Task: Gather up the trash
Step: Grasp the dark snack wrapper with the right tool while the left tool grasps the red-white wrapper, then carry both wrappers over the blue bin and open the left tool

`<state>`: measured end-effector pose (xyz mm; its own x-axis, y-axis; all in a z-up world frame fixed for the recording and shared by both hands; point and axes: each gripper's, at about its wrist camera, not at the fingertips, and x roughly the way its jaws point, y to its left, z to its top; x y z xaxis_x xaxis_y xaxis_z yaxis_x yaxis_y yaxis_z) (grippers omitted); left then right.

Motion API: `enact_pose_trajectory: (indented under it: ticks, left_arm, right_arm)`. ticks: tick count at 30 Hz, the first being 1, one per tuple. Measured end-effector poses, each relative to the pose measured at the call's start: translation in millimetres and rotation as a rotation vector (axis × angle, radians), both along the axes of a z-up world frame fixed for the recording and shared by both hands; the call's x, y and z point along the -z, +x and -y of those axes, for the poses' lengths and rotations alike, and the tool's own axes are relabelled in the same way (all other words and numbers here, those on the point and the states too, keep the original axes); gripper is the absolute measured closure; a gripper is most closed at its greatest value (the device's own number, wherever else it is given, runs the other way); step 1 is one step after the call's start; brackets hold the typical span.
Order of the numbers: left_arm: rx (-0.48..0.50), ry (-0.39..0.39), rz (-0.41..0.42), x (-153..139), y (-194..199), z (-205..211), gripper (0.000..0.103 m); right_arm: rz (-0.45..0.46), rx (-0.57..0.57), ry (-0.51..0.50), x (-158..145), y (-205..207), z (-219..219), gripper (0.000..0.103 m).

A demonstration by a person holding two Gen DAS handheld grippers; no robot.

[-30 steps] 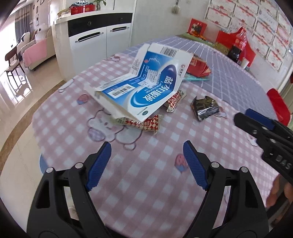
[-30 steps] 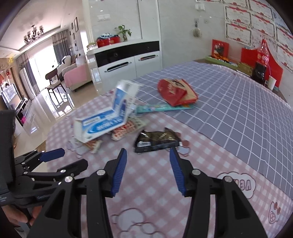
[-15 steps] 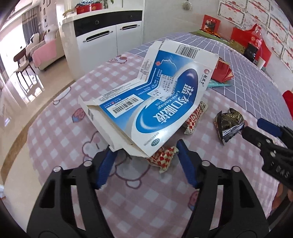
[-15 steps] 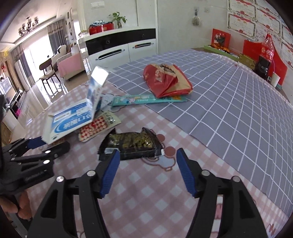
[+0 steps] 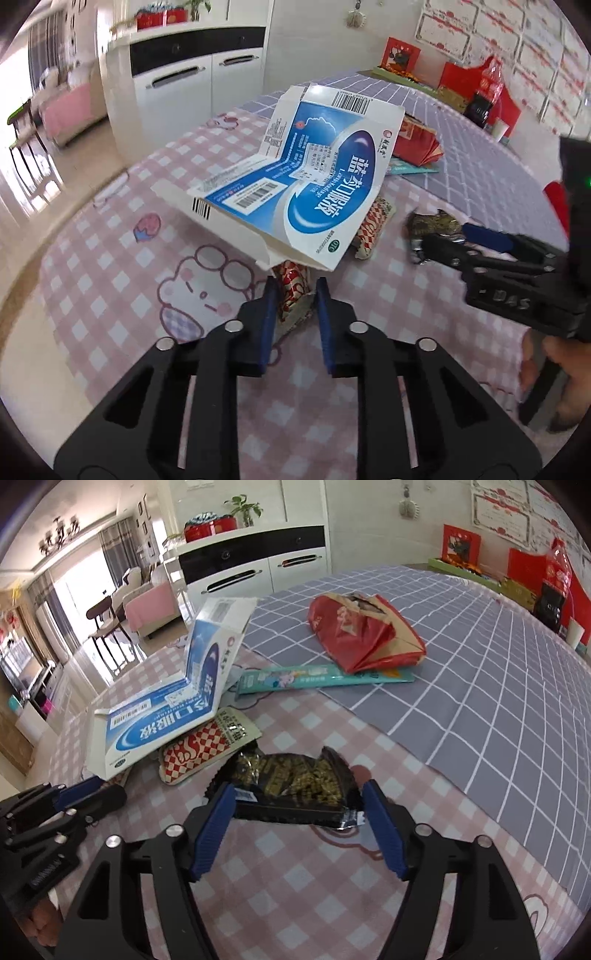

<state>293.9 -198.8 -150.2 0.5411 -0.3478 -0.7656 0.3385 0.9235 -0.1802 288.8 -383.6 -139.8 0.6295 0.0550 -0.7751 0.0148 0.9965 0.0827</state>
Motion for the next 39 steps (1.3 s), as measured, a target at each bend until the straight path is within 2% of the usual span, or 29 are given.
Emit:
enact_pose_trajectory:
  ticks: [3, 6, 8, 13, 24, 39]
  left_arm:
    - [0.003, -0.048, -0.025, 0, -2, -7, 0.085]
    - [0.004, -0.066, -0.032, 1, -7, -11, 0.085]
    - [0.003, -0.084, -0.034, 0, -10, -15, 0.085]
    - [-0.017, -0.102, -0.017, -7, -11, -25, 0.085]
    - [-0.027, -0.155, 0.008, -22, -22, -57, 0.085]
    - [-0.107, -0.218, 0.044, -36, -45, -135, 0.086]
  right_arm:
    - [-0.003, -0.019, -0.055, 0, 0, -10, 0.069]
    - [-0.009, -0.035, -0.058, -1, -1, -17, 0.086]
    - [-0.017, -0.049, -0.049, -2, -5, -23, 0.090]
    - [-0.024, -0.107, -0.045, -5, -17, -44, 0.092]
    - [0.045, -0.150, 0.024, -31, -46, -79, 0.096]
    - [0.106, -0.246, 0.047, -55, -55, -160, 0.096]
